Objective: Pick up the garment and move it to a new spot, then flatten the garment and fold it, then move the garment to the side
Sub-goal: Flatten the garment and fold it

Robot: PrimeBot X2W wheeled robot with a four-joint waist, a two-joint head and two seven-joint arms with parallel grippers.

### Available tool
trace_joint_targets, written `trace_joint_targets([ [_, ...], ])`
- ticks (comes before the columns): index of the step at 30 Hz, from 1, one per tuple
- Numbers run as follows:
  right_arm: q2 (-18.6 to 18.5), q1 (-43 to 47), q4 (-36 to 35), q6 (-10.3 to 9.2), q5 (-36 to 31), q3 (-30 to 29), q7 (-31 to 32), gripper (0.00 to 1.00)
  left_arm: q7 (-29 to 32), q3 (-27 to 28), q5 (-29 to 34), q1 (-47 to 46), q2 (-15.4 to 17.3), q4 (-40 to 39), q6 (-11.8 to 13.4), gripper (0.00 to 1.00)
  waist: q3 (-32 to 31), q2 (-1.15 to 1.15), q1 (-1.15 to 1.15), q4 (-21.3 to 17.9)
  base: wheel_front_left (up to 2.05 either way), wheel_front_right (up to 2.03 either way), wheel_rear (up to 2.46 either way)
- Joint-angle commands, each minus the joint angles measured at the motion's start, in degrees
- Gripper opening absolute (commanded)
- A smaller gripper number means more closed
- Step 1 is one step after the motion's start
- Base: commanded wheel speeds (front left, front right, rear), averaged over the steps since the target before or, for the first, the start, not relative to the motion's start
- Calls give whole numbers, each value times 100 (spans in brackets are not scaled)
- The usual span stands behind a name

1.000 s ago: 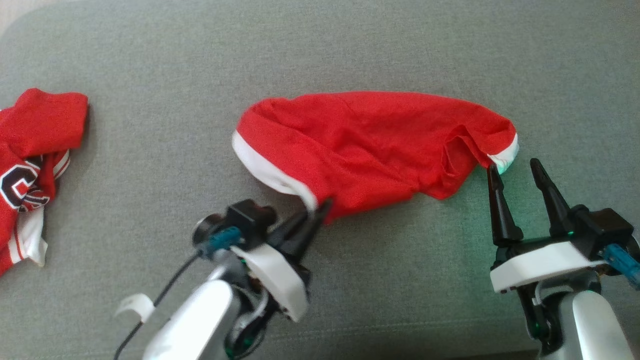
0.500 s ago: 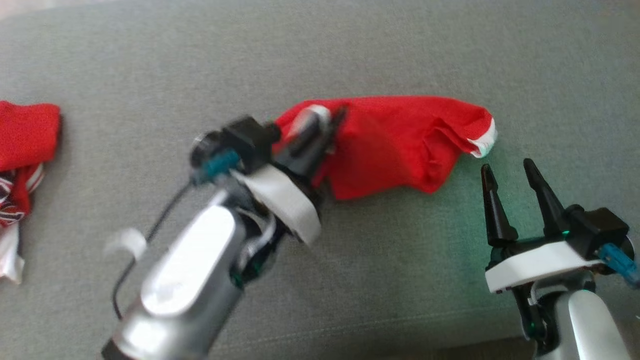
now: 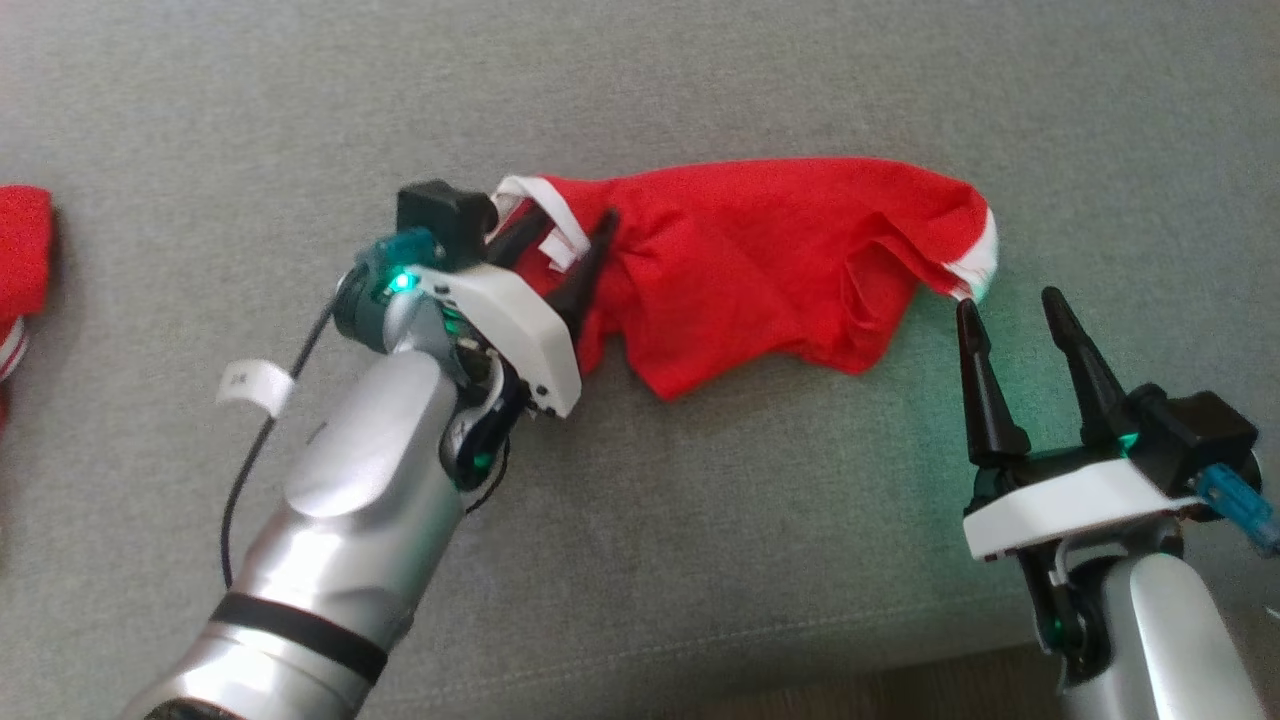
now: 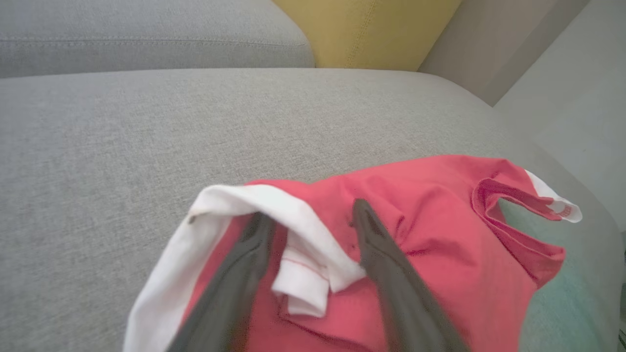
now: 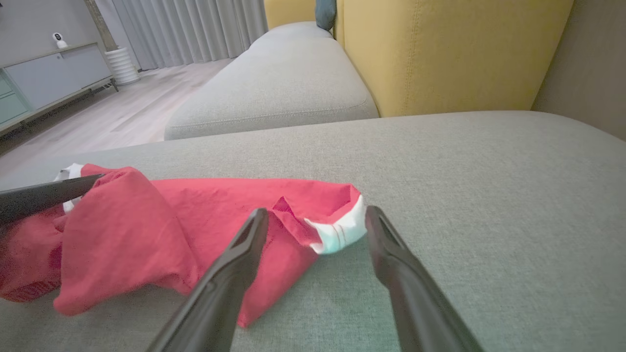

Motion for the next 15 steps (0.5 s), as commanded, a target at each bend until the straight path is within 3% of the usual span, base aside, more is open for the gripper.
trace_joint_targets([
  [1, -30, -206, -170, 24, -17, 100, -65, 100, -166, 69, 22, -174, 63, -110, -34, 100, -47, 0, -1, 58, 0, 0, 0],
  [10, -30, -132, -184, 24, -194, 1, 16, 100, -814, -314, 443, 694, 280, -579, 255, 100, -512, 0, -1, 404, 0, 0, 0],
  [15, -30, -56, -261, 24, -266, -36, 95, 100, -1037, -139, 580, 1315, 662, -1454, 712, 100, -739, 0, -1, 588, 0, 0, 0],
])
